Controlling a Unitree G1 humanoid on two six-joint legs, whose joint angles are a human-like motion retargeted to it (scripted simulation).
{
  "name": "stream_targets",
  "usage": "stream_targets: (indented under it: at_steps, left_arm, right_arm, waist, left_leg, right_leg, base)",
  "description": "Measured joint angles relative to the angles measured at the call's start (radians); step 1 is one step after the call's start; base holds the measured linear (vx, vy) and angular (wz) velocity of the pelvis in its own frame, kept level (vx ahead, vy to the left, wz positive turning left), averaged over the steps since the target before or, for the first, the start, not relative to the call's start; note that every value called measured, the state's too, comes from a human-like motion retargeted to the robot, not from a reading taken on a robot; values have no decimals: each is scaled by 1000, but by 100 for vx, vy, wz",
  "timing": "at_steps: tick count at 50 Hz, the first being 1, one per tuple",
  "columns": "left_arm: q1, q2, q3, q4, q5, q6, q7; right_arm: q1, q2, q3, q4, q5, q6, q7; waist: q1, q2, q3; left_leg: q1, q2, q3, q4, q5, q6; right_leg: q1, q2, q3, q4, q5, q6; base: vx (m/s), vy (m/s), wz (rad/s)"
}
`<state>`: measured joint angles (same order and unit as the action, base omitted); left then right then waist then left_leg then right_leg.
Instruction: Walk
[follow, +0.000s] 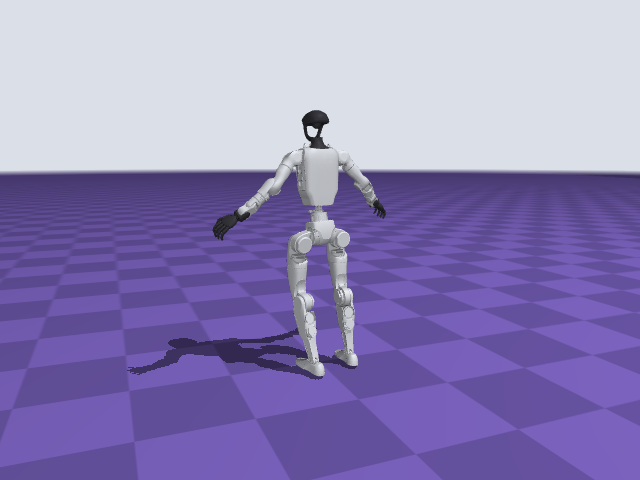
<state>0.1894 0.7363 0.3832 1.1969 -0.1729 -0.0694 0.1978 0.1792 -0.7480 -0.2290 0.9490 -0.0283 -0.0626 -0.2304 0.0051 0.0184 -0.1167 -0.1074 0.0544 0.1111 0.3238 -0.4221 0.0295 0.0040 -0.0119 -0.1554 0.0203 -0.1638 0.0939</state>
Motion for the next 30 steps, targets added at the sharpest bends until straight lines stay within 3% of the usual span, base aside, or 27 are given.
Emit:
stream_targets:
  at_steps: [7,13,21,30]
  left_arm:
    - [-118,-314,-275,199,31,19,-175]
    - [-141,-486,-411,195,26,-4,-232]
    - [-161,-528,-547,94,64,-29,-212]
    - [-173,-517,-635,45,111,-29,-203]
  right_arm:
    - [-127,268,231,297,-7,24,155]
    - [-172,443,323,367,19,9,198]
    - [-204,520,410,323,33,-3,187]
    - [-222,522,488,291,8,0,178]
  waist:
    - [33,32,-11]
    - [55,85,-20]
    - [58,119,-46]
    - [44,98,-69]
  left_leg:
    - [-139,52,-38,264,-148,18]
    - [-227,101,-81,418,-218,18]
    - [-276,110,-105,460,-240,17]
    - [-288,66,-96,431,-227,18]
  right_leg:
    - [-21,45,-6,30,-14,0]
    - [-72,91,-9,115,-51,-23]
    - [-170,93,-14,274,-128,-40]
    - [-267,37,-17,441,-208,-44]
  base:
    - [-1,7,8]
    - [-2,3,0]
    - [0,0,0]
    - [0,0,0]
